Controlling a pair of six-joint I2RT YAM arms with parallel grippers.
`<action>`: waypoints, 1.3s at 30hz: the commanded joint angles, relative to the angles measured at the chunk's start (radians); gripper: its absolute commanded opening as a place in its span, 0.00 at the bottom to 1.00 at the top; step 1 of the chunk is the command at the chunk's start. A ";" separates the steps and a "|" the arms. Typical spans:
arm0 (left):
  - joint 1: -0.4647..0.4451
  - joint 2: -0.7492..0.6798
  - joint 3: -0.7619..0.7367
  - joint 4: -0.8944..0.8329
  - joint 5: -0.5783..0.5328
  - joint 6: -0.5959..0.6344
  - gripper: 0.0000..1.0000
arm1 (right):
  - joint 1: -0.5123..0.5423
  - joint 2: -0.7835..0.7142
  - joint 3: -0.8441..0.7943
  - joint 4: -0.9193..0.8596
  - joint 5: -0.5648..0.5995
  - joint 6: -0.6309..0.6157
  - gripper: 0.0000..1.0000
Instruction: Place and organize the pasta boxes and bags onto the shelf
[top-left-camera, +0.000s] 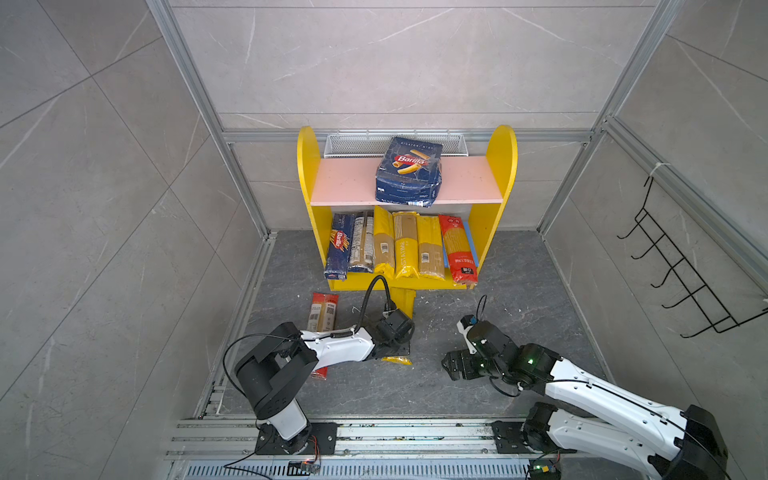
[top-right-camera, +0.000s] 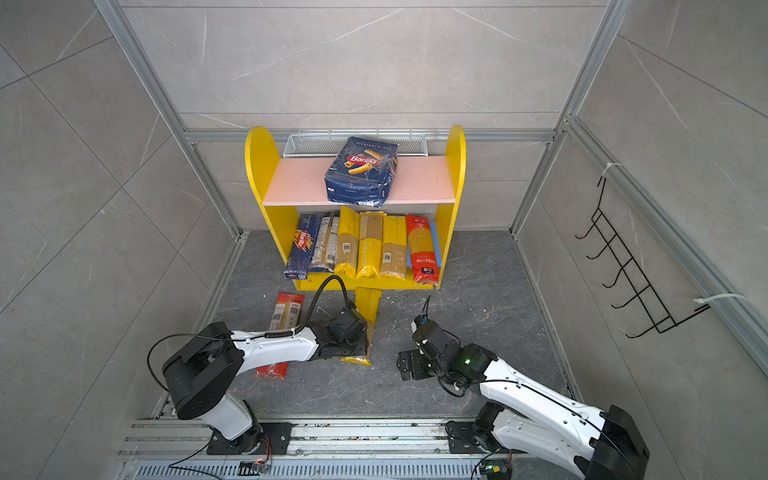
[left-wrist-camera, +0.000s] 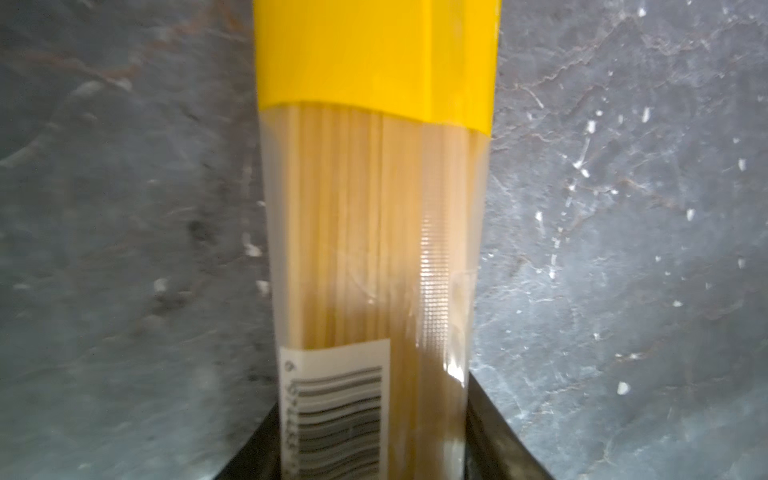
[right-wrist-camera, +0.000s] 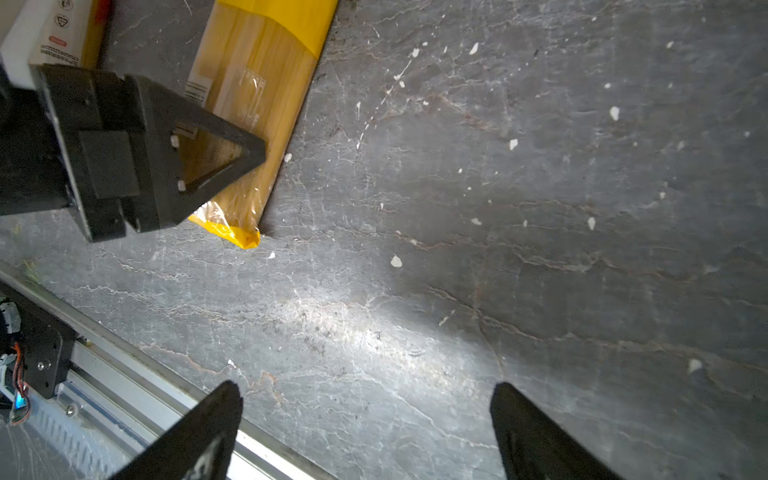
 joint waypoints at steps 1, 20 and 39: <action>-0.021 0.024 0.026 0.031 0.066 -0.017 0.66 | 0.010 -0.016 -0.007 -0.043 0.031 0.019 0.96; -0.053 -0.336 -0.192 -0.054 -0.017 -0.045 0.92 | 0.072 0.096 0.080 -0.055 0.102 0.061 0.97; -0.052 -1.235 -0.404 -0.580 -0.291 -0.157 1.00 | 0.259 0.630 0.312 0.216 0.247 0.166 1.00</action>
